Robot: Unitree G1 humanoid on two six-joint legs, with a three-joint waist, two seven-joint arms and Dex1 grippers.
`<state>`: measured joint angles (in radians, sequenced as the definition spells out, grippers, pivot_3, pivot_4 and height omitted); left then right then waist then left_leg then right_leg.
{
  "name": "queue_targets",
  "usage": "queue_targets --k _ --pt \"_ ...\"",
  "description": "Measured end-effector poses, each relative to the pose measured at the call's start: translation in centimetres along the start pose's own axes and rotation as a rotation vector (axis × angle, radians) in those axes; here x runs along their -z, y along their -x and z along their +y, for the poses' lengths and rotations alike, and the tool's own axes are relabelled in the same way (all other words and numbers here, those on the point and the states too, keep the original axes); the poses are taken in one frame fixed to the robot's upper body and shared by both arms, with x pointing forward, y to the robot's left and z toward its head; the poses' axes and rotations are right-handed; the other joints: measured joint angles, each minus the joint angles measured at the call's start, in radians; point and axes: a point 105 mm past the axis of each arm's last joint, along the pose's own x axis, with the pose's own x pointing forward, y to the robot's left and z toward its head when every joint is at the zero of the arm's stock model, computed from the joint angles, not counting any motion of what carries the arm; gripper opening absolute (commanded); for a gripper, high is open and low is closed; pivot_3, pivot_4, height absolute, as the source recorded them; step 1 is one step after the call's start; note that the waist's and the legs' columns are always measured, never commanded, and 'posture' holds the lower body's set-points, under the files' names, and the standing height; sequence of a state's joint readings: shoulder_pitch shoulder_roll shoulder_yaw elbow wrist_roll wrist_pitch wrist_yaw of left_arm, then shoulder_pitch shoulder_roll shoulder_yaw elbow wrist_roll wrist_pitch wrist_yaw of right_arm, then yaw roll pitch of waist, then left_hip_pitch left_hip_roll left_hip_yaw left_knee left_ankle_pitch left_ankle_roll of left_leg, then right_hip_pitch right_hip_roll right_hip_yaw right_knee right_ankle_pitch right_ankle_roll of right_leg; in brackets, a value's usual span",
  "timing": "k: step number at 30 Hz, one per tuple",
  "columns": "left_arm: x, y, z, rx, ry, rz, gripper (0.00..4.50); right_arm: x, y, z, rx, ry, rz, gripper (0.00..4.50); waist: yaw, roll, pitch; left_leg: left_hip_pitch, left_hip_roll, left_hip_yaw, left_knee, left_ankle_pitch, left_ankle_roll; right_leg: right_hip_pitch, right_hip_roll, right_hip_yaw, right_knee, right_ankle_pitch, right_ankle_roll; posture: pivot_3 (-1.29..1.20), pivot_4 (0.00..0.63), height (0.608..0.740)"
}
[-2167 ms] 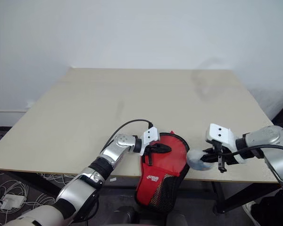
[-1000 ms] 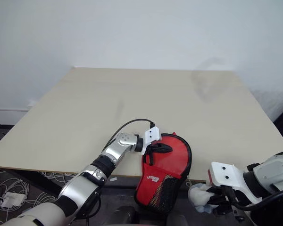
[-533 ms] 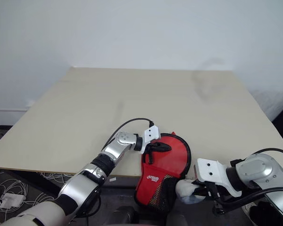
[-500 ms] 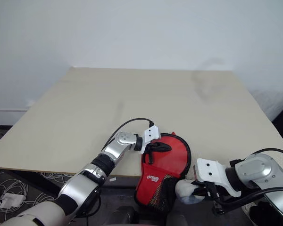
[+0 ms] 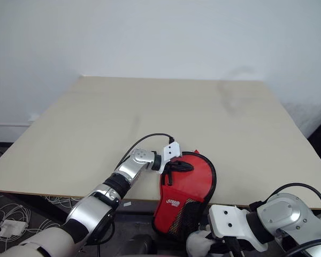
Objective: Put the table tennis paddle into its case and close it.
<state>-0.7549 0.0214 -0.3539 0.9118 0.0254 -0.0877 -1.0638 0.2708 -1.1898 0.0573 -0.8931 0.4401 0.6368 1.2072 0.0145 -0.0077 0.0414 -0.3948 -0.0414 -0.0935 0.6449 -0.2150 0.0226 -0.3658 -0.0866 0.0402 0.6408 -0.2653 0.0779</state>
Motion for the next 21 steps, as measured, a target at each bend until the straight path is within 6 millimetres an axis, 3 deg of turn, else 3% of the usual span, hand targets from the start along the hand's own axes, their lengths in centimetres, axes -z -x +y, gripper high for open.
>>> queue_targets --k 6,11,12,16,19,21 --pt "0.0 0.1 0.3 -0.009 0.013 0.004 0.00 -0.6 -1.0 2.0 -0.067 0.006 -0.016 0.19 0.000 -0.001 0.000 0.000 0.000 0.000 0.000 0.000 0.000 0.000 0.000 0.000 0.000 0.000 0.000 0.00 0.000 0.734" --pt "0.0 0.2 0.9 -0.036 0.026 0.011 0.00 -0.8 -1.2 1.9 -0.055 0.021 -0.017 0.19 0.000 -0.003 0.000 0.000 0.000 0.000 0.000 0.000 0.000 0.000 0.000 0.000 0.000 0.000 0.000 0.00 0.000 0.734" --pt "0.0 0.3 1.0 -0.043 0.028 0.011 0.00 -1.0 -1.2 1.8 -0.049 0.030 -0.022 0.82 -0.001 -0.004 0.000 0.000 0.000 0.000 0.000 0.000 0.000 0.000 0.000 0.000 0.000 0.000 0.000 0.00 0.000 0.734" --pt "0.0 0.4 1.3 -0.064 0.030 0.011 0.00 -2.1 -0.7 0.7 -0.033 0.068 -0.049 2.13 -0.001 -0.004 0.000 0.000 0.000 0.000 0.000 0.000 0.000 -0.001 0.000 0.000 0.000 0.000 0.000 0.00 0.000 0.734" --pt "0.1 0.9 1.7 -0.076 0.031 0.013 0.00 -3.3 0.6 -1.3 0.006 0.071 -0.107 3.17 -0.004 -0.006 0.002 0.000 0.001 0.000 0.000 0.000 0.000 -0.001 0.000 0.001 0.001 0.000 0.000 0.00 0.000 0.734" --pt "0.0 1.8 2.2 -0.101 0.020 0.019 0.65 -4.6 1.7 -3.3 0.067 0.070 -0.179 3.93 -0.007 -0.007 0.002 0.000 0.002 0.000 0.000 0.000 0.000 -0.002 0.001 0.001 0.001 0.001 -0.001 0.00 0.000 0.734"
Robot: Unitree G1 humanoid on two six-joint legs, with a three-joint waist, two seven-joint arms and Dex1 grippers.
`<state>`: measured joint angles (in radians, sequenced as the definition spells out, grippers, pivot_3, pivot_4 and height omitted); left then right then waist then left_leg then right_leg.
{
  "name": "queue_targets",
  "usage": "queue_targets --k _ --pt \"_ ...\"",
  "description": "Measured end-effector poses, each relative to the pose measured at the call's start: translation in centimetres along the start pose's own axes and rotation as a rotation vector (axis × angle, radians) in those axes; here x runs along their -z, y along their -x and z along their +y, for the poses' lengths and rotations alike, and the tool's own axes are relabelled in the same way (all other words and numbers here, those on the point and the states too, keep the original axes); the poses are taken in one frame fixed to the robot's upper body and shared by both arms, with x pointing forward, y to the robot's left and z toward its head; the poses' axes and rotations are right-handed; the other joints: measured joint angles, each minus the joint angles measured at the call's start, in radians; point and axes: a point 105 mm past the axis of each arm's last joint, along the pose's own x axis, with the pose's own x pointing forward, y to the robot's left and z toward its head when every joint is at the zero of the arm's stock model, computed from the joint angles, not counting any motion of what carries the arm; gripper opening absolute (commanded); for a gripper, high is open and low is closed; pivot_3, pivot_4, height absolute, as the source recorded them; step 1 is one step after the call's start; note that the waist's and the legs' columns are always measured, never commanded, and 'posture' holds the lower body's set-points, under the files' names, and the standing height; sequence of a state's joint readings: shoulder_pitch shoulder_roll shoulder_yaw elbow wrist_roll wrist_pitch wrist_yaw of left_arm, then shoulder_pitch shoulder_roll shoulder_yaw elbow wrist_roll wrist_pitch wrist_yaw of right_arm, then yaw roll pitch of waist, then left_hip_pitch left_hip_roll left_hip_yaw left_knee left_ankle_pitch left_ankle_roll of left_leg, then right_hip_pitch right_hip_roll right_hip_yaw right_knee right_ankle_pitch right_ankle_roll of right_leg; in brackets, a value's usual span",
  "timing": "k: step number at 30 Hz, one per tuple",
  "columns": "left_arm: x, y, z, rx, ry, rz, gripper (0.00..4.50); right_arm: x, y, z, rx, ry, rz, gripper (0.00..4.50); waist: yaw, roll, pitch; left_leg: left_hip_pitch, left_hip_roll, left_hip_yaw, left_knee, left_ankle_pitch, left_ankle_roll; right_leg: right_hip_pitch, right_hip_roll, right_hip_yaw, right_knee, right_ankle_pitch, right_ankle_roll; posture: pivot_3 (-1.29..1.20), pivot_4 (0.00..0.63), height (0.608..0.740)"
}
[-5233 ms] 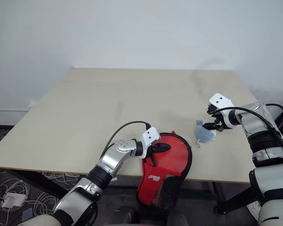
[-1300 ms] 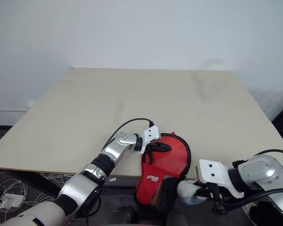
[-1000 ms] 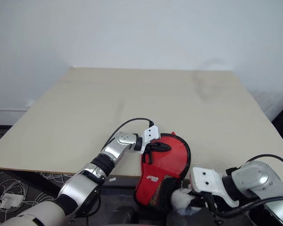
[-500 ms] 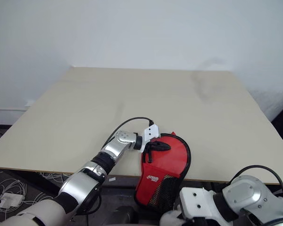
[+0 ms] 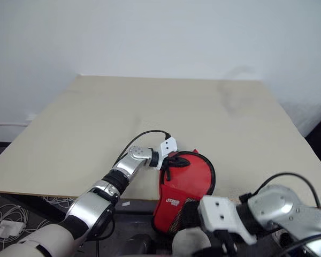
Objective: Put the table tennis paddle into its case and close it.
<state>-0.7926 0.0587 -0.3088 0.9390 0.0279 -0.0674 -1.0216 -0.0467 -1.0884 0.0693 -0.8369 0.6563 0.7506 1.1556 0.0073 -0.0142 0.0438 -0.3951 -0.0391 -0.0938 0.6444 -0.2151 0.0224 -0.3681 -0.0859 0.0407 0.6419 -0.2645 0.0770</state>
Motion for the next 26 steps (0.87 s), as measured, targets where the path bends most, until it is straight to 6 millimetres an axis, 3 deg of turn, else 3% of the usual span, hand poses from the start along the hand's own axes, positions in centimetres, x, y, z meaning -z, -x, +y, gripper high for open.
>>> queue_targets --k 2,6,11,14,19,26 --pt "-0.1 0.9 0.6 -0.029 -0.010 0.001 1.30 -1.0 0.4 -1.8 0.058 -0.010 -0.057 4.50 0.001 -0.003 0.002 -0.001 0.000 0.000 0.000 0.000 0.000 -0.002 0.000 0.000 0.000 0.000 0.000 0.00 0.000 0.734" --pt "-0.2 3.7 1.9 -0.119 0.000 -0.030 2.64 -2.6 0.8 -5.9 0.197 -0.054 -0.172 4.50 0.002 -0.004 0.003 -0.005 -0.001 -0.002 0.000 0.003 0.005 -0.005 0.000 0.003 0.000 0.003 -0.005 0.00 0.000 0.734" --pt "-1.8 8.9 3.7 -0.278 0.015 -0.105 4.43 -2.3 1.0 -9.9 0.349 -0.119 -0.196 4.50 0.006 -0.004 0.003 -0.005 -0.001 -0.002 -0.001 0.003 0.005 -0.007 -0.001 0.002 0.000 0.004 -0.006 0.00 0.000 0.734" --pt "-2.7 13.0 4.1 -0.375 0.020 -0.131 4.47 -1.8 1.1 -11.3 0.408 -0.150 -0.195 4.50 0.005 -0.003 0.003 -0.004 -0.001 -0.002 -0.001 0.003 0.005 -0.006 0.000 0.003 0.000 0.004 -0.007 0.00 0.000 0.734" --pt "0.8 20.4 4.6 -0.618 0.131 -0.054 4.47 -1.1 1.3 -13.5 0.510 -0.206 -0.222 4.50 -0.008 0.002 0.004 0.000 0.000 -0.001 -0.003 0.002 0.004 -0.006 0.001 0.004 0.001 0.005 -0.008 0.00 0.000 0.734" --pt "5.1 25.6 3.2 -0.850 0.259 -0.003 4.47 -0.5 1.2 -15.6 0.588 -0.238 -0.227 4.50 -0.004 0.002 0.005 -0.001 -0.001 0.000 -0.003 0.000 0.000 -0.006 0.000 0.005 0.001 0.005 -0.008 0.00 0.000 0.734"
